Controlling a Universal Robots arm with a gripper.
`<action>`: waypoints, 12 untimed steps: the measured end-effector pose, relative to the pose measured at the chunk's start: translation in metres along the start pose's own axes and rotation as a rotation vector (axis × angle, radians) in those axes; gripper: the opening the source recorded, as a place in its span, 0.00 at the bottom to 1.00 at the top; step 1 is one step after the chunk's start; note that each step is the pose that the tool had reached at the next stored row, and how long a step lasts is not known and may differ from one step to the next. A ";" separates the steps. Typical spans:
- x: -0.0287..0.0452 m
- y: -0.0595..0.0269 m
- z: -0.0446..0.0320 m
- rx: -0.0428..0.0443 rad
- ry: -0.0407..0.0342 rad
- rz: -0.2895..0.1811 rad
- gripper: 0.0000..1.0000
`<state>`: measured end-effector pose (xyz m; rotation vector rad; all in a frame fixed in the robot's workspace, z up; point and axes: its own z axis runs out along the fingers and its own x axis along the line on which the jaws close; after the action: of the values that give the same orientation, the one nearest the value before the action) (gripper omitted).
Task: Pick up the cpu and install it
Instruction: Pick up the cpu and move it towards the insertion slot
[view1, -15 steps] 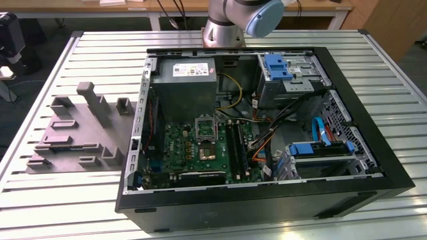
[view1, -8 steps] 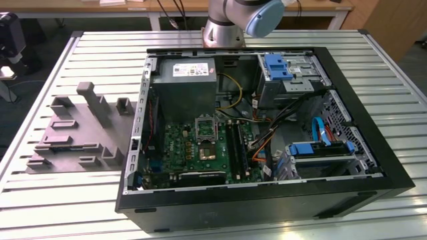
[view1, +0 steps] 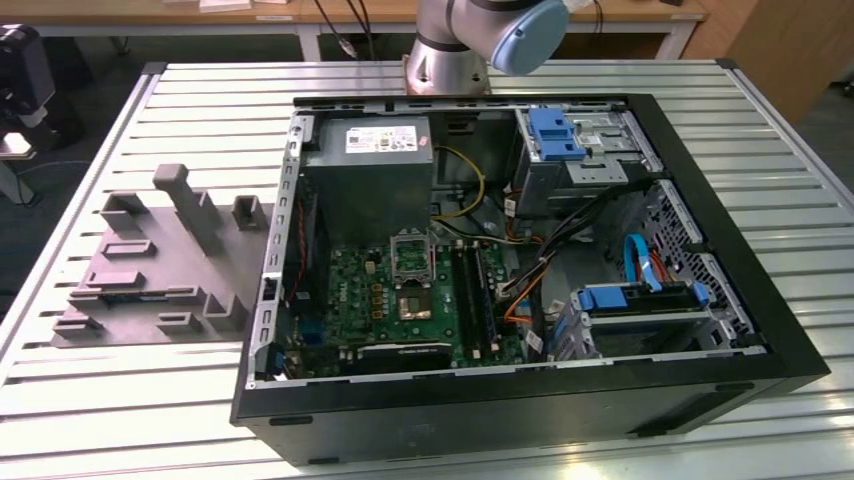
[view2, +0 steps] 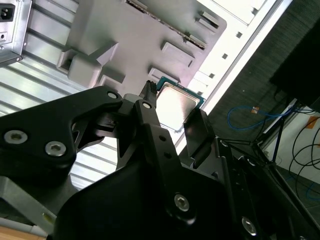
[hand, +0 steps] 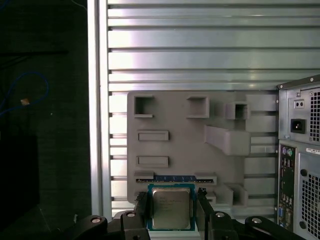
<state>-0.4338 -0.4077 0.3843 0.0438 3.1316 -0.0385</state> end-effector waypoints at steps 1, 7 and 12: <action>-0.0006 0.0001 0.0000 0.0000 0.0000 0.000 0.47; -0.0058 0.0002 0.0001 0.0000 0.0000 0.000 0.47; -0.0090 0.0003 0.0001 0.0000 0.0000 0.000 0.47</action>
<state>-0.4248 -0.4077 0.3843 0.0439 3.1316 -0.0384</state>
